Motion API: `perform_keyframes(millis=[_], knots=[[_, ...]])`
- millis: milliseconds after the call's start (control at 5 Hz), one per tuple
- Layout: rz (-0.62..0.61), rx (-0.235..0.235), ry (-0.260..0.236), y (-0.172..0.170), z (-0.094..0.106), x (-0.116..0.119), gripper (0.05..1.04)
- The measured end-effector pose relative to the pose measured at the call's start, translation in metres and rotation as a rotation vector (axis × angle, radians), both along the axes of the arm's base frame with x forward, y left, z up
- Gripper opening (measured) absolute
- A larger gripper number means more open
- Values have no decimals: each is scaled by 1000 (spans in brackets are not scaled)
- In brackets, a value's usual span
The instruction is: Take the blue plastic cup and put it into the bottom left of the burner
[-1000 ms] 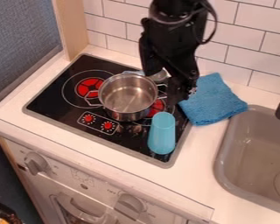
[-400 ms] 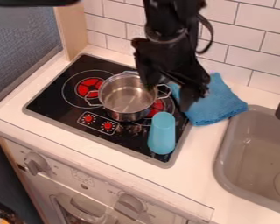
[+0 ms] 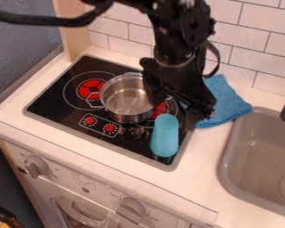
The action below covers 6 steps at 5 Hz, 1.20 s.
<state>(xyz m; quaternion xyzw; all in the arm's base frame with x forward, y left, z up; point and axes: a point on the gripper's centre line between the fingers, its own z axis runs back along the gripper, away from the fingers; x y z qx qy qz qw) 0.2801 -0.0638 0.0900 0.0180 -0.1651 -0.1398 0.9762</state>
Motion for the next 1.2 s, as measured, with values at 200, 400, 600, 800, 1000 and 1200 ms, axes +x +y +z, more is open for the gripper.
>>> perform_keyframes(millis=[200, 400, 600, 800, 1000, 1200], knots=[[32, -2, 34, 5, -13, 2, 1001], [32, 20, 58, 7, -28, 4, 1000], [39, 49, 96, 11, -42, 4, 1001], [33, 52, 115, 8, -52, 9, 978], [17, 50, 141, 6, -60, 11, 890], [23, 60, 142, 7, -60, 11, 719]])
